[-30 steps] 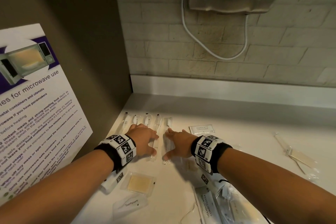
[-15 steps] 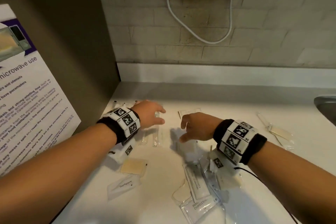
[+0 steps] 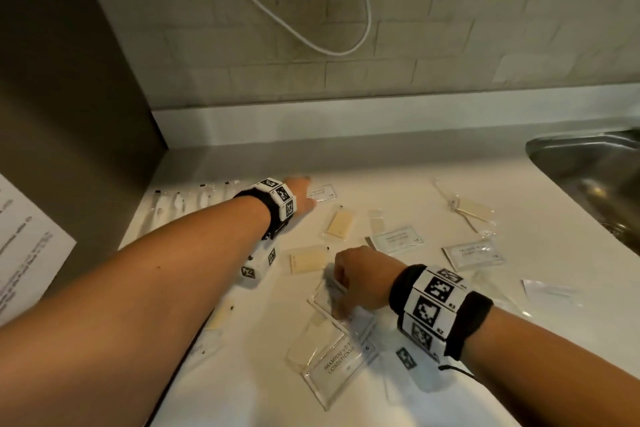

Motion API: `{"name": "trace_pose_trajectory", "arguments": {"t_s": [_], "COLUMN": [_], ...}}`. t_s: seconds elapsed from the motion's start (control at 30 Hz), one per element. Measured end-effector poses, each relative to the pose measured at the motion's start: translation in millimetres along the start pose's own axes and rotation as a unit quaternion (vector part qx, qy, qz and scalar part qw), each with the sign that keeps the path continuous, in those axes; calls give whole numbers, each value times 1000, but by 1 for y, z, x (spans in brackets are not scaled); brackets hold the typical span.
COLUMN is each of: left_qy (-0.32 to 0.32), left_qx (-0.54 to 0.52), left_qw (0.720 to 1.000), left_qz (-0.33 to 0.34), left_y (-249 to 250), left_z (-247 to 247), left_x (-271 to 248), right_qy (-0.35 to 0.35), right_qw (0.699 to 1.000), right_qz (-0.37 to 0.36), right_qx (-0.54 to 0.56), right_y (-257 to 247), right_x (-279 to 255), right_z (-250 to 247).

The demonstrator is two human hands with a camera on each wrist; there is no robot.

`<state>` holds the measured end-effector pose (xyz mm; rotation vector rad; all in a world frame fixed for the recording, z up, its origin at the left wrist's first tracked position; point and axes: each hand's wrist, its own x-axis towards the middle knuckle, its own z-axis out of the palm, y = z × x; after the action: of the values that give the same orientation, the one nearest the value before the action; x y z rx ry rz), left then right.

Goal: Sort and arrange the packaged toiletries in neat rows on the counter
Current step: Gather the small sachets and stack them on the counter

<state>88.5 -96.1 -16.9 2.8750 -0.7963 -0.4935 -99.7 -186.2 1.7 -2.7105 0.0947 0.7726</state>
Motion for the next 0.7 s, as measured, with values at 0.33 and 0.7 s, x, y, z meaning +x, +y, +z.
{"name": "trace_pose_trajectory", "arguments": {"t_s": [0.33, 0.7], "left_qy": [13, 77], "left_qx": [-72, -415], "left_qw": [997, 907], "left_qz": [-36, 11], "left_y": [8, 58], "left_z": [0, -32], "left_x": [-17, -89], "right_qy": [128, 213], "right_qw": [962, 892], "right_qz": [-68, -93], "right_qx": [230, 388], "right_y": [60, 88], "right_x": [19, 3], "right_z": [-52, -80]}}
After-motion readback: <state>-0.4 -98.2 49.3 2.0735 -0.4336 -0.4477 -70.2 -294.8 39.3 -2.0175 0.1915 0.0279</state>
